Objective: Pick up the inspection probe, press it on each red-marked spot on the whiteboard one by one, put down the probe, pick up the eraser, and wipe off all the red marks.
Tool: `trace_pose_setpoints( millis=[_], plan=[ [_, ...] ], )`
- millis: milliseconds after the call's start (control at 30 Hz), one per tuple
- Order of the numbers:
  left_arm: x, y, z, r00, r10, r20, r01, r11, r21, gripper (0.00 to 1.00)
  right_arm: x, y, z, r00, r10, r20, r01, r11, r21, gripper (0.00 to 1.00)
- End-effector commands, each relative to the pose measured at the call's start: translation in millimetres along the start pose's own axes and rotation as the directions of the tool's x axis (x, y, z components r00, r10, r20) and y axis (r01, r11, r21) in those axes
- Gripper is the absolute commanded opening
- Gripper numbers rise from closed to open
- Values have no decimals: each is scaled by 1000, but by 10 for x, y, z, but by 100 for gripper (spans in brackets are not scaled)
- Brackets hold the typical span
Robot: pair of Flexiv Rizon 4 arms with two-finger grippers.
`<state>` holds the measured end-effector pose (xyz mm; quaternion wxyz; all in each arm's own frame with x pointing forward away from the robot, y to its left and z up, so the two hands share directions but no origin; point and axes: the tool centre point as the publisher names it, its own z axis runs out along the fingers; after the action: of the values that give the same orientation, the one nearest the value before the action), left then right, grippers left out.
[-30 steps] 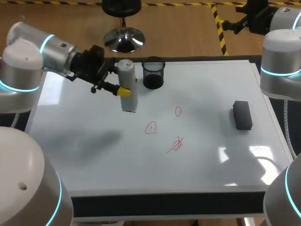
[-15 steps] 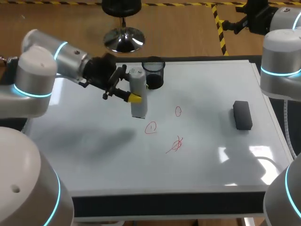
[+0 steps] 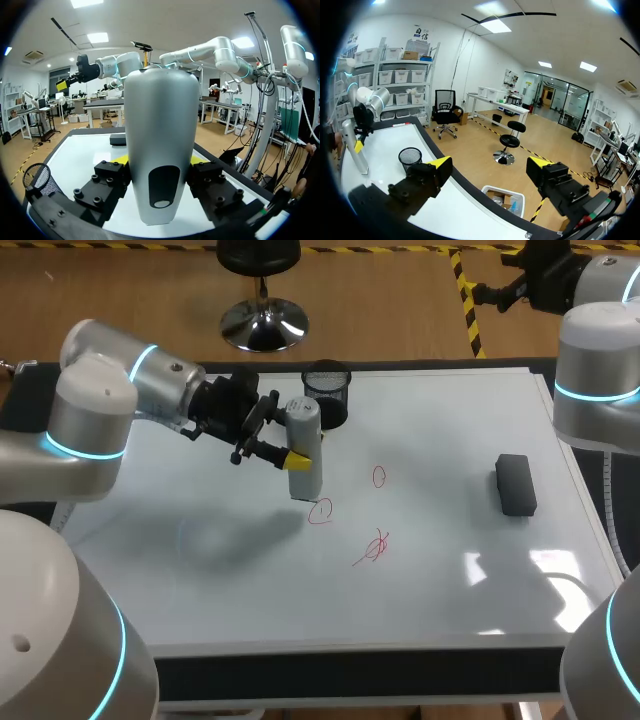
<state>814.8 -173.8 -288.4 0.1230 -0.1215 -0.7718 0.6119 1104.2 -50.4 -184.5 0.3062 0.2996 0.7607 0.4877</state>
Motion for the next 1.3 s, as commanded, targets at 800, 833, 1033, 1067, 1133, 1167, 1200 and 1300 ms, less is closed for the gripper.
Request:
trace_pose_setpoints(
  millis=[800, 833, 1033, 1067, 1133, 1167, 1200, 1300],
  plan=[
    [3, 256, 275, 1000, 7, -27, -7, 1000, -8, 0, 0, 0, 0, 1000, 0, 0, 0, 1000, 0, 100],
    [5, 264, 281, 1000, 6, -28, -6, 1000, -8, 0, 0, 0, 0, 1000, 0, 0, 0, 1000, 0, 100],
    [-5, 344, 288, 1000, 8, -26, -8, 1000, -16, 0, 0, 0, 0, 1000, 0, 0, 0, 1000, 0, 100],
    [-8, 355, 286, 1000, 8, -26, -8, 1000, -18, 0, 0, 0, 0, 1000, 0, 0, 0, 1000, 0, 100],
    [-14, 372, 284, 1000, 6, -25, -7, 1000, -20, 0, 0, 0, 0, 1000, 0, 0, 0, 1000, 0, 100],
    [-20, 379, 286, 1000, 6, -25, -6, 1000, -21, 0, 0, 0, 0, 1000, 0, 0, 0, 1000, 0, 100],
    [-23, 384, 289, 1000, 5, -25, -6, 1000, -22, 0, 0, 0, 0, 1000, 0, 0, 0, 1000, 0, 100],
    [-18, 397, 285, 1000, 4, -25, -5, 1000, -24, 0, 0, 0, 0, 1000, 0, 0, 0, 1000, 0, 100]
  ],
)
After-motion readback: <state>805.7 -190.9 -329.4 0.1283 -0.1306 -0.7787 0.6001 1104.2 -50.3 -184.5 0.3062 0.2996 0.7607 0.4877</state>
